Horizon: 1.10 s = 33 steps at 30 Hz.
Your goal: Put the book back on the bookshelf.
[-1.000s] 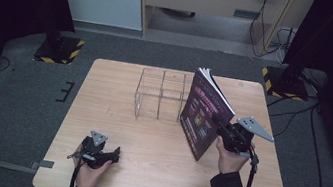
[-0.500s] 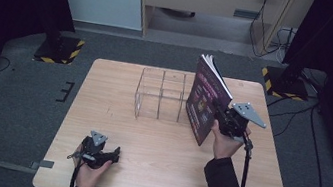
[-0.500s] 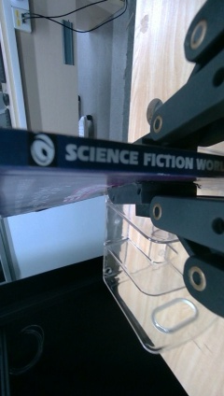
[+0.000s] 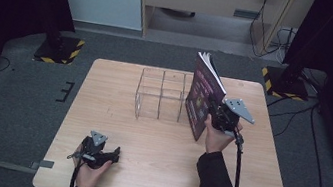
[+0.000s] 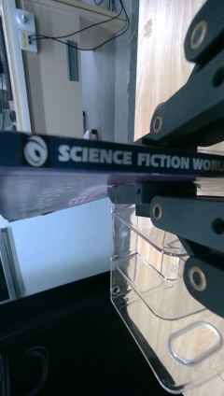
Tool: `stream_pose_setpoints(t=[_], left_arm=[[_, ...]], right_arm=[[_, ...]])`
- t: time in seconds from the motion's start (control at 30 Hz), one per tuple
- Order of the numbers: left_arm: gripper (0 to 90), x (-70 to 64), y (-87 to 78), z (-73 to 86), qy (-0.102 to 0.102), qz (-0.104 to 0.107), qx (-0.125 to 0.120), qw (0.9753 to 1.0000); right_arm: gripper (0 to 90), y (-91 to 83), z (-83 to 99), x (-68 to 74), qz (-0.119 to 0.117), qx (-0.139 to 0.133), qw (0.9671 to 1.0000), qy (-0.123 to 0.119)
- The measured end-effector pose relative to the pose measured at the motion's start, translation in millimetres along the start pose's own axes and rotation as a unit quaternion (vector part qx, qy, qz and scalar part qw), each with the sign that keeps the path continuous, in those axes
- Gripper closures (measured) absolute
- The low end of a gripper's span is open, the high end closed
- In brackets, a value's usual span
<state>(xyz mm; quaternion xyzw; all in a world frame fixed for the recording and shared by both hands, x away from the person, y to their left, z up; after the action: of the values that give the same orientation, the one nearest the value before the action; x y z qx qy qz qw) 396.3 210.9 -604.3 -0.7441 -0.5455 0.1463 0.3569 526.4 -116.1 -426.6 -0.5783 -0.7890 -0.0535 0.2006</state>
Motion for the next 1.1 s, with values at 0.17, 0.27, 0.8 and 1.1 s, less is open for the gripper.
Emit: stream_pose_setpoints(t=[0.17, 0.27, 0.8, 1.1], left_arm=[[13.3, 0.0, 0.0, 0.0, 0.0, 0.0, 0.0, 1.0], [13.3, 0.0, 0.0, 0.0, 0.0, 0.0, 0.0, 1.0], [13.3, 0.0, 0.0, 0.0, 0.0, 0.0, 0.0, 1.0], [13.3, 0.0, 0.0, 0.0, 0.0, 0.0, 0.0, 1.0]], right_arm=[[84.4, 4.7, -0.1, -1.5, 0.005, -0.009, 0.9999, 0.008], [84.4, 6.0, -0.1, -1.9, 0.012, -0.017, 0.9997, 0.008], [80.8, 5.1, 7.3, 0.7, 0.027, -0.004, 0.9996, -0.007], [72.3, 7.2, 8.2, 0.6, 0.027, 0.009, 0.9996, -0.008]])
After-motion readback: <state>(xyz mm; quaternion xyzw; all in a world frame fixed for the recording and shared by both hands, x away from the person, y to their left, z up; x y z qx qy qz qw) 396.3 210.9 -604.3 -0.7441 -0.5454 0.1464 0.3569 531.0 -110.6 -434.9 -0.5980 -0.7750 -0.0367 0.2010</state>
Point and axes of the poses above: each handheld gripper's, and its own axes: y roughly forward along the jaws, z roughly out of its underside, x roughly to its left, the point moved 10 cm from there along y, roughly forward along the jaws, and after that the axes turned 13 degrees about y, right-handed, at the moved point
